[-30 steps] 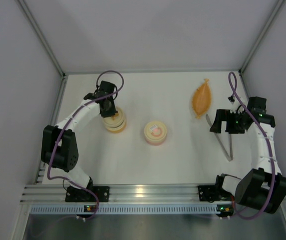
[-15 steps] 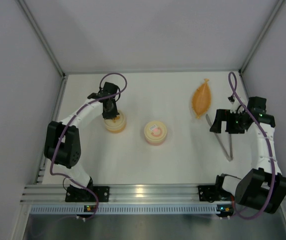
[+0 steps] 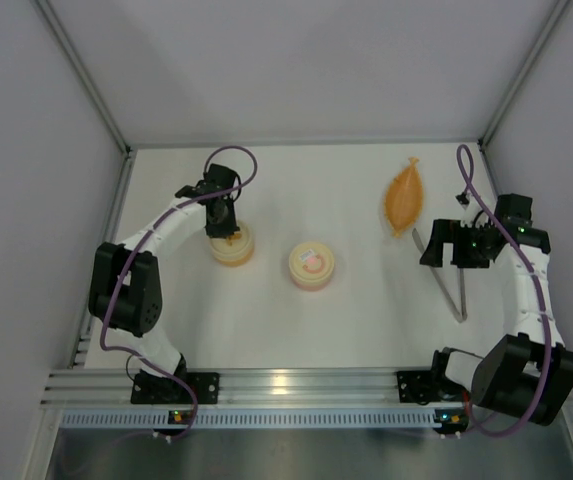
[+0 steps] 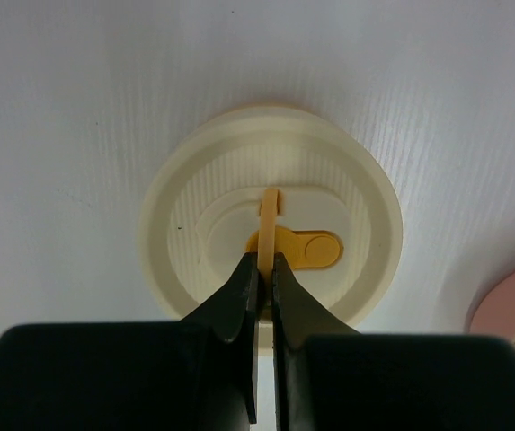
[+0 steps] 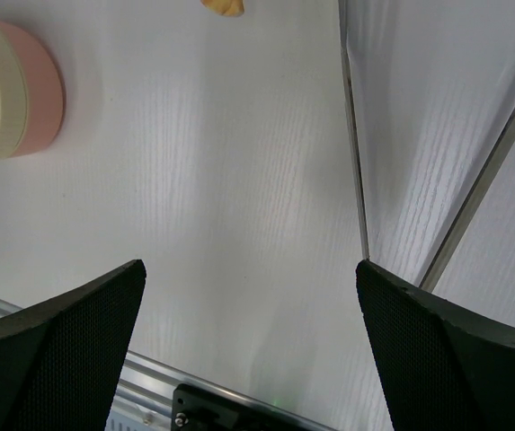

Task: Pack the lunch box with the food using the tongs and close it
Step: Close the box lid on the packing box, then move the packing box to the center of the board, then reset both arms

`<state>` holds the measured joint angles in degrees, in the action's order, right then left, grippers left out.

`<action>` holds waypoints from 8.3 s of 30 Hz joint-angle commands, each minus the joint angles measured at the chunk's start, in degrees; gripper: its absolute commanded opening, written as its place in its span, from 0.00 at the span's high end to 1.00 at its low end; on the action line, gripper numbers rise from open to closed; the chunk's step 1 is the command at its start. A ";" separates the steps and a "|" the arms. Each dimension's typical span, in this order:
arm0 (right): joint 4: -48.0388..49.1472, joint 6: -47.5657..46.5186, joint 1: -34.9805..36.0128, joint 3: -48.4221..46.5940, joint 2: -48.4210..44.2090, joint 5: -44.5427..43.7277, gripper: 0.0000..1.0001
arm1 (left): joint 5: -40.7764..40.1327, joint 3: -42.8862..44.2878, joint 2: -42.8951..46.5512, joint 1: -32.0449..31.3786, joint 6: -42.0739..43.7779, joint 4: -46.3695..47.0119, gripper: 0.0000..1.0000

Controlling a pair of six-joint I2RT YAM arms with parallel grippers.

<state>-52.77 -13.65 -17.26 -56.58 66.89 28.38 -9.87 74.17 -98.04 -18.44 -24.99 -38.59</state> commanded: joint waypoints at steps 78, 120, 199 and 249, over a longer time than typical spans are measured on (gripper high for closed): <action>0.22 -0.76 0.82 -1.34 -0.89 1.06 0.01 | 45.55 -9.40 -3.83 -5.82 62.62 -10.02 0.55; 1.09 -0.32 0.91 -0.55 -0.80 1.41 0.01 | 59.44 2.38 -5.84 -0.64 50.49 -13.37 1.00; -0.58 -2.35 0.91 -1.61 -0.80 2.82 0.01 | 71.48 12.41 -22.11 9.73 51.98 -20.30 1.00; 17.26 5.65 22.88 7.27 -10.82 -14.84 0.01 | 22.45 -17.22 32.82 13.69 31.33 -4.30 0.02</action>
<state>-41.34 -7.77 4.14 -50.54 57.91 16.51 17.67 57.43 -67.31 -4.91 7.14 -47.99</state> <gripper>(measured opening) 0.993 0.980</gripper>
